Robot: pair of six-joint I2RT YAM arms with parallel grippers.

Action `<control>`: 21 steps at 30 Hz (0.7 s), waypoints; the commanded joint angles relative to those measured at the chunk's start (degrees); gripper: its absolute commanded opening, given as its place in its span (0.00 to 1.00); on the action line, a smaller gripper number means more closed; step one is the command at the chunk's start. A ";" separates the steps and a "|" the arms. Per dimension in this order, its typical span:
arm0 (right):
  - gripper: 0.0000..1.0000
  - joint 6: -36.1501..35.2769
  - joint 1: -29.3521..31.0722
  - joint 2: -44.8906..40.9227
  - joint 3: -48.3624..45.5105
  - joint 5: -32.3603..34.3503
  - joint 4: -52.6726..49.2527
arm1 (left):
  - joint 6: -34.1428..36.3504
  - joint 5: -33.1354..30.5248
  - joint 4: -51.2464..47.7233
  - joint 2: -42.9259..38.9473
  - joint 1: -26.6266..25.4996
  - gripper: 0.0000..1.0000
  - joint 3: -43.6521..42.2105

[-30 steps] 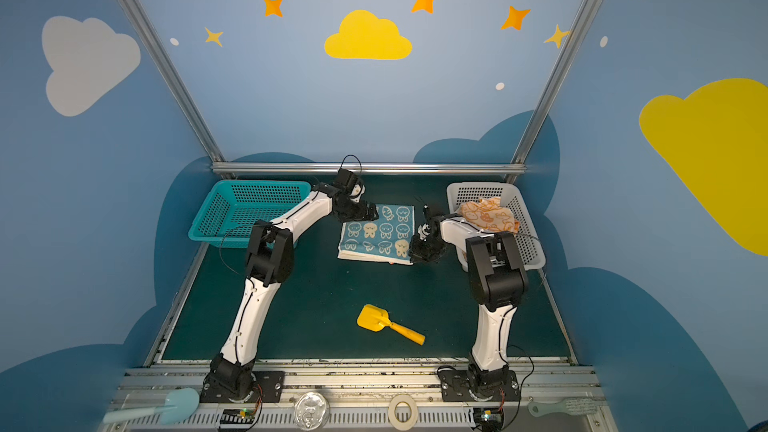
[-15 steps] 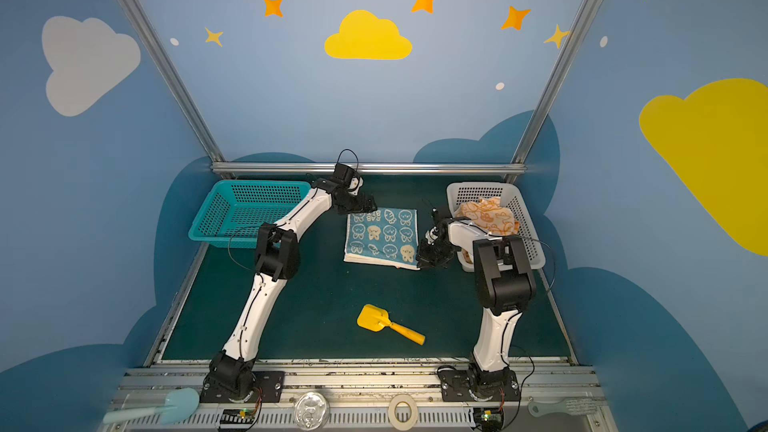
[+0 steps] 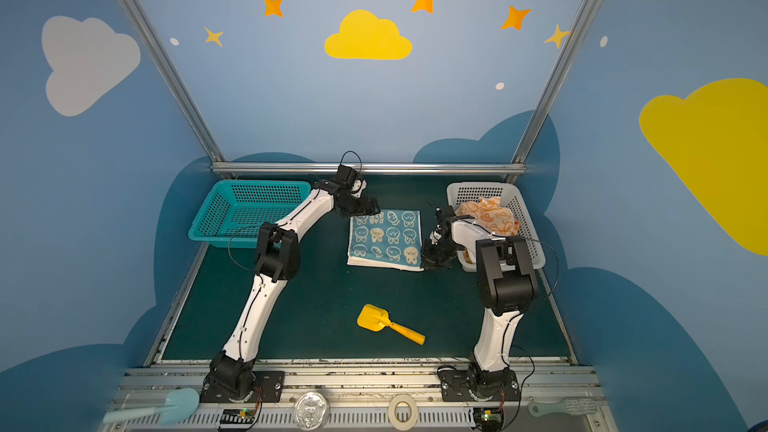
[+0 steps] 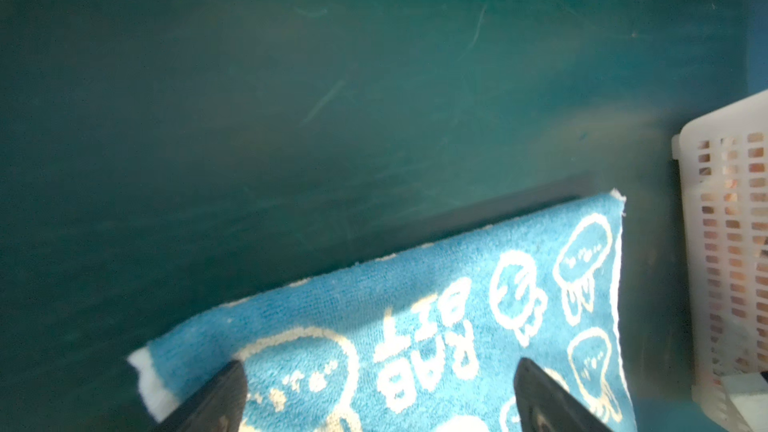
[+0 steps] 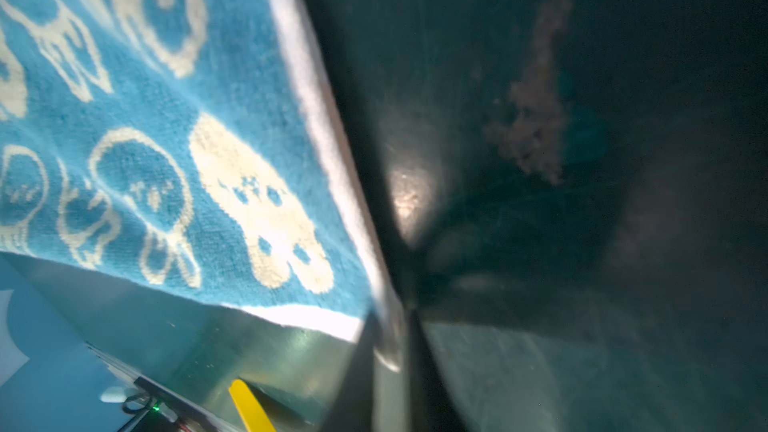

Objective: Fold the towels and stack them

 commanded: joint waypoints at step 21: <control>0.85 4.60 5.21 16.32 37.40 -16.82 -0.41 | -13.75 8.90 24.69 -40.01 0.68 1.00 -54.63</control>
